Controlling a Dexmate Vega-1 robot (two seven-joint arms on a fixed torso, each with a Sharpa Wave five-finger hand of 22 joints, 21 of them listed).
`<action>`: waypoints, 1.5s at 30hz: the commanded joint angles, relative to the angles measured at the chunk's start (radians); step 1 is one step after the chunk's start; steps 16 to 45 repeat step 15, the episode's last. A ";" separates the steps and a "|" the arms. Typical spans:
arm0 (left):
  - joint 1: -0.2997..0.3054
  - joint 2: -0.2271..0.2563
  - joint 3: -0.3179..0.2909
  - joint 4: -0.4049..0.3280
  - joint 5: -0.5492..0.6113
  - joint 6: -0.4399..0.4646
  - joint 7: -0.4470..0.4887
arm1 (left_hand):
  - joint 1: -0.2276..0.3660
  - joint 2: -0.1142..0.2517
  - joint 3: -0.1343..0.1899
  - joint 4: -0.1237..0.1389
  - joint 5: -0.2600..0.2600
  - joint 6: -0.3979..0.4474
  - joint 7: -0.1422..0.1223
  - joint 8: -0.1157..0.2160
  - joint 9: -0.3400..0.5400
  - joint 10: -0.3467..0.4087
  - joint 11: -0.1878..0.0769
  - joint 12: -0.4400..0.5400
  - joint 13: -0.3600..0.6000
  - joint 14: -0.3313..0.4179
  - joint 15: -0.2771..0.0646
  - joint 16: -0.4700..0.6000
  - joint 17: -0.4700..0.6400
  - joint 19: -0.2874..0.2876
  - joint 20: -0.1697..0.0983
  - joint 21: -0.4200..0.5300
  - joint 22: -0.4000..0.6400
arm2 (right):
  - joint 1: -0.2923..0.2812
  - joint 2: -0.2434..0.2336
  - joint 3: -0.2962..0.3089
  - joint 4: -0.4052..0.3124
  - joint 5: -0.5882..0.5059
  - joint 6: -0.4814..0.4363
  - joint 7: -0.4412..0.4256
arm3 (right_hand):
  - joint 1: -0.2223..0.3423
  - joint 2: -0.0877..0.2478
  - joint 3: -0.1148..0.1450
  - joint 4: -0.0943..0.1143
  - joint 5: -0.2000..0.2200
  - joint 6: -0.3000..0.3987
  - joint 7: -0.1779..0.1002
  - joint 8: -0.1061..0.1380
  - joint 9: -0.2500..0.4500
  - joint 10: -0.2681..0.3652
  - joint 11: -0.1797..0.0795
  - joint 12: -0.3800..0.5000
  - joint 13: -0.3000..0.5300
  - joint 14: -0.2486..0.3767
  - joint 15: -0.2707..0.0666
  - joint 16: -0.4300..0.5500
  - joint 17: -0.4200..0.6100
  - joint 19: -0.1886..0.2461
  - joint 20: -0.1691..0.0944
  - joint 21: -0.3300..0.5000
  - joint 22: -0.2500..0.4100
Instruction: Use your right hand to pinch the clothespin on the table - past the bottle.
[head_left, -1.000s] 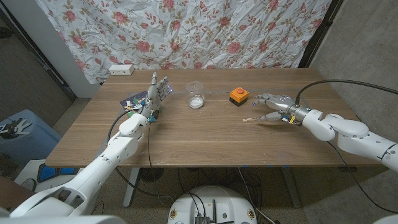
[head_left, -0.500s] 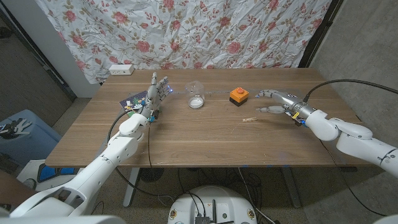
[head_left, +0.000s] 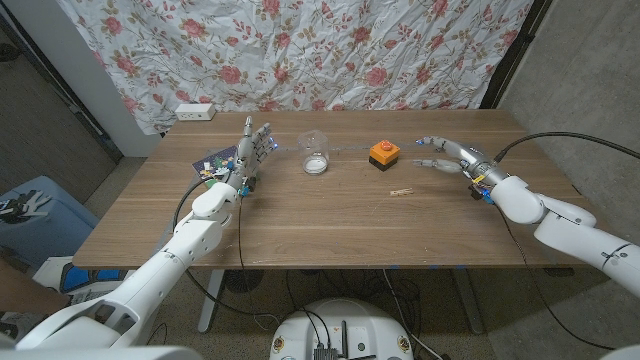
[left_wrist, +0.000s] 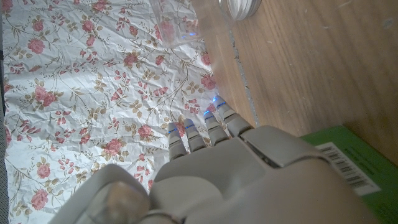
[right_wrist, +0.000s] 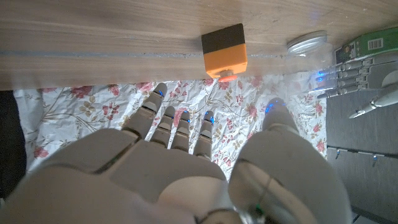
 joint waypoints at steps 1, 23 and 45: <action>-0.002 -0.002 0.001 0.002 0.001 -0.002 0.000 | 0.003 0.008 0.000 0.006 0.004 0.000 -0.009 0.006 0.005 0.002 -0.007 0.006 0.002 0.004 -0.011 0.005 0.004 0.007 -0.003 0.007 0.002 | -0.003 0.061 0.025 0.047 0.160 0.022 0.026 | -0.009 0.011 0.002 0.009 0.003 -0.002 0.008 -0.008 0.002 0.009 0.005 -0.005 0.000 0.001 -0.008 -0.007 -0.001 -0.002 -0.014 -0.001 0.000; 0.000 0.000 0.000 0.000 0.000 -0.001 -0.001 | 0.003 0.008 0.000 0.006 0.004 0.000 -0.009 0.006 0.005 0.002 -0.007 0.006 0.002 0.005 -0.010 0.005 0.004 0.007 0.000 0.007 0.002 | -0.024 0.103 0.060 0.066 0.329 0.007 0.052 | -0.048 0.036 -0.002 0.025 0.008 -0.006 0.031 -0.028 0.001 0.017 0.015 -0.010 -0.002 0.003 -0.015 -0.009 -0.008 -0.012 -0.019 -0.005 0.000; 0.000 0.000 0.000 0.000 0.000 -0.001 -0.001 | 0.003 0.008 0.000 0.006 0.004 0.000 -0.009 0.006 0.005 0.002 -0.007 0.006 0.002 0.005 -0.010 0.005 0.004 0.007 0.000 0.007 0.002 | -0.024 0.103 0.060 0.066 0.329 0.007 0.052 | -0.048 0.036 -0.002 0.025 0.008 -0.006 0.031 -0.028 0.001 0.017 0.015 -0.010 -0.002 0.003 -0.015 -0.009 -0.008 -0.012 -0.019 -0.005 0.000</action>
